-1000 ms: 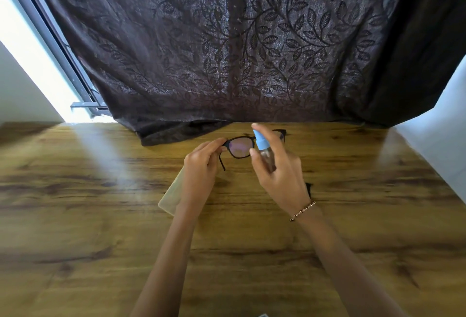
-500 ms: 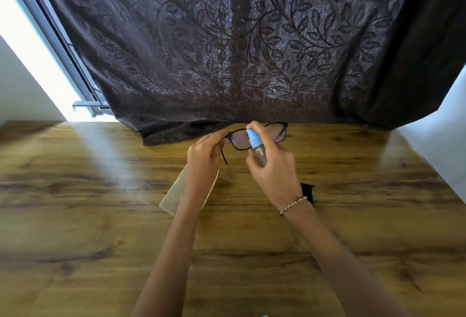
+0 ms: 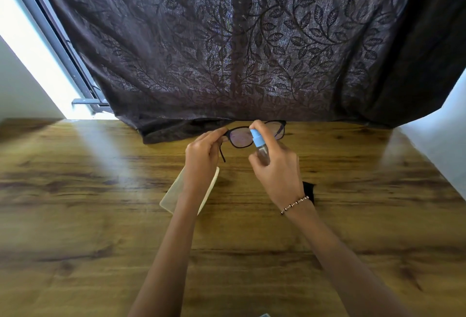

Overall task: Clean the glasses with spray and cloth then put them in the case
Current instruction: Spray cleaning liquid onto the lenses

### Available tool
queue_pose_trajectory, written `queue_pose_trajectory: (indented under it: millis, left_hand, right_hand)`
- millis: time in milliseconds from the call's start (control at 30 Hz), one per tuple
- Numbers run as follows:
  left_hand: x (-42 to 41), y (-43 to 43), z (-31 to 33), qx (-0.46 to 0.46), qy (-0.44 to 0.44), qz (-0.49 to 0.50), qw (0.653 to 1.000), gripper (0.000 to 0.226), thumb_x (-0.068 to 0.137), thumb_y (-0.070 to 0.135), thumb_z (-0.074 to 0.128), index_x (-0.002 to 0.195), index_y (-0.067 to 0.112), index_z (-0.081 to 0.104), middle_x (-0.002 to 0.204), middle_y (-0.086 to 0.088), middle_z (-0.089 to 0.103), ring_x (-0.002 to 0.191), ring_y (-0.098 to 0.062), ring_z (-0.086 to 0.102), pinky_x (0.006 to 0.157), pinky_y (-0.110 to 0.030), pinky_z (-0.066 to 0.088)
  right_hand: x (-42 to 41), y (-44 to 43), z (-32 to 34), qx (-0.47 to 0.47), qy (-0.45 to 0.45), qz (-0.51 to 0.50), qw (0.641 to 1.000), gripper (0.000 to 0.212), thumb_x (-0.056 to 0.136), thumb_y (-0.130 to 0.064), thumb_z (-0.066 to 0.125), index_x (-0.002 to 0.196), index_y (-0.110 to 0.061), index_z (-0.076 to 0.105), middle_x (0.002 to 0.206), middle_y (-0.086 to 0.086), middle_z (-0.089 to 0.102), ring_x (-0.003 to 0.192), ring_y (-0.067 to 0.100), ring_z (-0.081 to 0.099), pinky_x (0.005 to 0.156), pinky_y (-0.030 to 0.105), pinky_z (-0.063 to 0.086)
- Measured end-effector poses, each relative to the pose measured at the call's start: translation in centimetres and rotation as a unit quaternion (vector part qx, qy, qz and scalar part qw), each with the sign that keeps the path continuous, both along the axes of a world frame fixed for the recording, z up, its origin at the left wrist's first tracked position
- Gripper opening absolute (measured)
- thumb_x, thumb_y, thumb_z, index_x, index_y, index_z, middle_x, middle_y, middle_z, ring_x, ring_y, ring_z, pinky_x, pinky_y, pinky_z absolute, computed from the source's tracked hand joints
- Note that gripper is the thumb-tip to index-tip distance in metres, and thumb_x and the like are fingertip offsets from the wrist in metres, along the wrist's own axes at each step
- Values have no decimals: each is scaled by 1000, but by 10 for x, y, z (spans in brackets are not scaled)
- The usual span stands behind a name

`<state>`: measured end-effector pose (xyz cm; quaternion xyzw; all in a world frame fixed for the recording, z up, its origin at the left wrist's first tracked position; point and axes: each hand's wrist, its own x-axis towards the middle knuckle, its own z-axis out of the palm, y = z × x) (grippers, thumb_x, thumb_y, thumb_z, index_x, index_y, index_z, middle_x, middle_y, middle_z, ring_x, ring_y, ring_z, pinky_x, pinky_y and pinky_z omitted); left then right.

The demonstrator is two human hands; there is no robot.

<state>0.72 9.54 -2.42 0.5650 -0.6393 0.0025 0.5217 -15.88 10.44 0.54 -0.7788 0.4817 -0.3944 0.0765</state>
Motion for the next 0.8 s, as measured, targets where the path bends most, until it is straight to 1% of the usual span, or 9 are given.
queue_pose_trajectory:
  millis: [67, 133, 233, 300, 433, 500, 600, 733, 800]
  left_hand:
    - [1, -1, -1, -4, -1, 2, 1000, 25, 84, -10, 59, 105, -1, 69, 90, -11, 73, 79, -13, 66, 73, -20, 51]
    - [1, 0, -2, -9, 7, 1, 1000, 23, 84, -10, 61, 104, -2, 69, 90, -10, 73, 80, -7, 63, 74, -12, 49]
    - [4, 1, -4, -8, 24, -3, 1000, 24, 85, -10, 60, 106, -1, 68, 93, -1, 69, 87, 3, 59, 79, -3, 44]
    - [7, 3, -5, -12, 25, -5, 1000, 25, 85, -11, 59, 107, -1, 68, 94, 4, 65, 90, 4, 58, 80, -3, 44]
    - [8, 4, -6, -17, 23, -4, 1000, 27, 84, -13, 58, 107, -2, 67, 93, -1, 68, 86, 0, 62, 80, -4, 45]
    - [7, 4, -5, -16, 24, -4, 1000, 26, 84, -12, 58, 107, -2, 67, 92, -6, 70, 84, -6, 64, 80, -4, 46]
    - [6, 4, -4, -15, 28, -4, 999, 26, 85, -12, 58, 107, -3, 67, 90, -9, 71, 83, -9, 65, 79, -4, 45]
    - [7, 4, -4, -11, 28, -2, 1000, 26, 85, -12, 58, 107, -2, 67, 91, -10, 72, 83, -9, 65, 80, -4, 46]
    - [8, 3, -4, -12, 29, 0, 999, 25, 85, -11, 58, 107, -2, 67, 91, -10, 72, 83, -9, 65, 80, -5, 47]
  right_hand:
    - [-2, -1, 3, -2, -4, -3, 1000, 54, 83, -7, 61, 133, -24, 51, 60, -9, 40, 50, 7, 42, 52, 18, 37]
    - [-7, -3, 5, -3, -10, 0, 1000, 55, 84, -7, 60, 134, -25, 48, 62, -11, 41, 49, 3, 41, 52, 17, 38]
    - [-19, -8, 7, 4, -25, -15, 1000, 57, 85, -10, 60, 137, -28, 44, 68, -15, 42, 51, -5, 40, 53, 12, 35]
    - [-28, -11, 7, 12, -37, -31, 999, 59, 84, -10, 62, 136, -30, 43, 67, -12, 48, 50, -2, 44, 53, 10, 35]
    - [-39, -13, 8, 45, -42, -47, 997, 59, 82, -10, 64, 134, -29, 44, 61, -4, 53, 49, 8, 49, 52, 26, 47]
    - [-40, -13, 8, 49, -34, -47, 997, 58, 82, -9, 64, 133, -28, 46, 59, -4, 51, 48, 7, 48, 53, 25, 45]
    - [-38, -13, 10, 41, -32, -46, 998, 57, 81, -8, 65, 132, -26, 50, 57, -3, 49, 47, 9, 45, 53, 22, 44]
    - [-34, -11, 12, 20, -46, -51, 997, 54, 79, -7, 66, 129, -23, 55, 54, 3, 51, 46, 16, 47, 54, 32, 50]
    - [-35, -11, 12, 15, -41, -44, 998, 54, 80, -6, 65, 130, -23, 54, 54, 3, 51, 46, 16, 48, 54, 34, 52]
